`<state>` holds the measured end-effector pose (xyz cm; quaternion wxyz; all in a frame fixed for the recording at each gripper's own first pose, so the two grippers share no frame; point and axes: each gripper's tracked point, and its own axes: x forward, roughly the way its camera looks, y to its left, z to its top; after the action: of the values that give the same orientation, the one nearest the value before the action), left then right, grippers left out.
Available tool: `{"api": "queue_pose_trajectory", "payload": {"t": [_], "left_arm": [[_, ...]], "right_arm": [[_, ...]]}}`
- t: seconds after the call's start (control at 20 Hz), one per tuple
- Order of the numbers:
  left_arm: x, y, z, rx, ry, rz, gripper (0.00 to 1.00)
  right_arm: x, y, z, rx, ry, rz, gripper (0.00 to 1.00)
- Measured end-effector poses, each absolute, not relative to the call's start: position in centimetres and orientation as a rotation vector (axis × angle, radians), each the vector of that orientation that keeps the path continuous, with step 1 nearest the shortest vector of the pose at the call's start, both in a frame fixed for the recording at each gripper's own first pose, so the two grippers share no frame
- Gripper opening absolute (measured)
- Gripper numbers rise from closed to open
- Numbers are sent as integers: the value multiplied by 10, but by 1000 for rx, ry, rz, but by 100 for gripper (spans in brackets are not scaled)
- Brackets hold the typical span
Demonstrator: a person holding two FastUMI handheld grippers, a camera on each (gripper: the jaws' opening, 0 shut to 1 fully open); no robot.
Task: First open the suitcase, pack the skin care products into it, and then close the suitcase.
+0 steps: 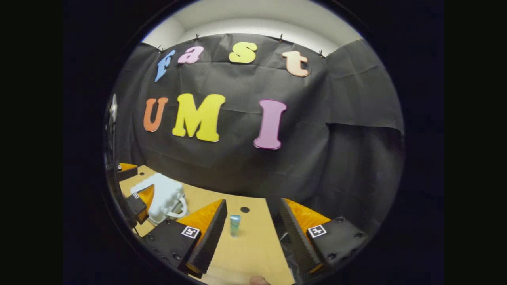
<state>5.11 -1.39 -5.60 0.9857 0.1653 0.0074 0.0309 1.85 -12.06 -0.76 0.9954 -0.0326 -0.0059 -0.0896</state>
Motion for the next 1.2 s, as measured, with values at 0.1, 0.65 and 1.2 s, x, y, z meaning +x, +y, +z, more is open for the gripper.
{"api": "queue_pose_trajectory", "payload": {"t": [0.1,0.65,1.2], "left_arm": [[60,-14,-74,439,25,82,99],[125,-15,-170,953,189,103,97],[161,-12,-215,1262,336,94,69]], "right_arm": [[22,-149,-16,-51,4,-214,80],[63,-206,-77,19,112,-176,80],[77,-225,-133,35,199,-110,80]]}}
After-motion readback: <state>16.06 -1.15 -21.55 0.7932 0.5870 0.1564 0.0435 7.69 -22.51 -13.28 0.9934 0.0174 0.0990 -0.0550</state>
